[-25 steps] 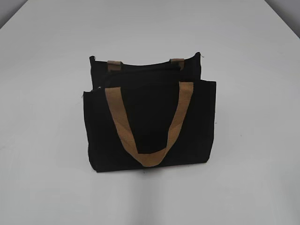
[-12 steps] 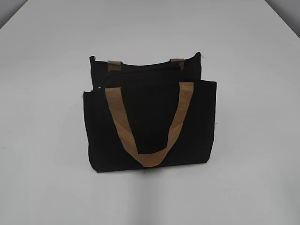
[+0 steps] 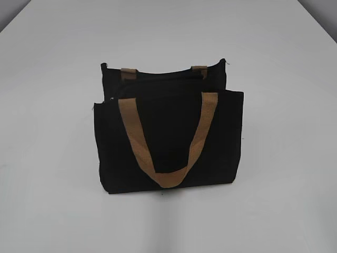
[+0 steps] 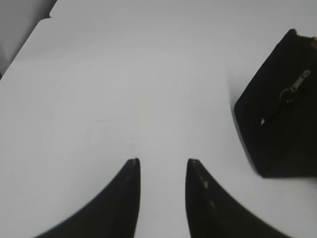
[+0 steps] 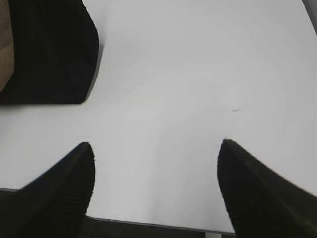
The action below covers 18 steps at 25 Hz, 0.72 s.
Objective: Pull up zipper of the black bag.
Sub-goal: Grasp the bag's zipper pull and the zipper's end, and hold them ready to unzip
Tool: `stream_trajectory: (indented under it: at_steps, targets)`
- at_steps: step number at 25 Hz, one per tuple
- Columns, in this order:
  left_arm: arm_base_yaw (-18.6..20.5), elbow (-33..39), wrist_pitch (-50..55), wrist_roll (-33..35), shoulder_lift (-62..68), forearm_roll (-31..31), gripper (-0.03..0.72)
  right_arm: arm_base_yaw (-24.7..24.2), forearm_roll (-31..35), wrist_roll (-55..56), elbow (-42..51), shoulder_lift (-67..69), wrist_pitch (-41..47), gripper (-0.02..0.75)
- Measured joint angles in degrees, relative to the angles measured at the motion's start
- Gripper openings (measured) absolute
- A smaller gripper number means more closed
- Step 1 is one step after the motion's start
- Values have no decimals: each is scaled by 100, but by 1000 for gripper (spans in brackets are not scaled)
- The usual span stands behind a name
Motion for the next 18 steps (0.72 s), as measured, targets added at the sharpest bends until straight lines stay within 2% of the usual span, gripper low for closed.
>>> stream_trajectory:
  at_steps: [4, 7, 10, 13, 15, 18]
  targets:
    - [-44, -136, -972, 83, 809, -439, 239, 0, 387, 0, -34, 434, -240, 591]
    - [-96, -146, -1713, 433, 1684, -1191, 261, 0, 908, -96, -62, 1107, -972, 591]
    - [-101, -146, -2196, 1486, 2794, -2563, 328, 0, 1474, -572, -97, 2012, -1746, 591]
    - [-101, -146, -2356, 2929, 4029, -3912, 399, 74, 2071, -1260, -220, 2850, -2151, 591]
    - [-101, -146, -2461, 3849, 5028, -4601, 415, 265, 2369, -1749, -380, 3272, -2319, 591]
    - [-190, -146, -2742, 4805, 5897, -5291, 423, 551, 2594, -2319, -706, 3872, -2382, 591]
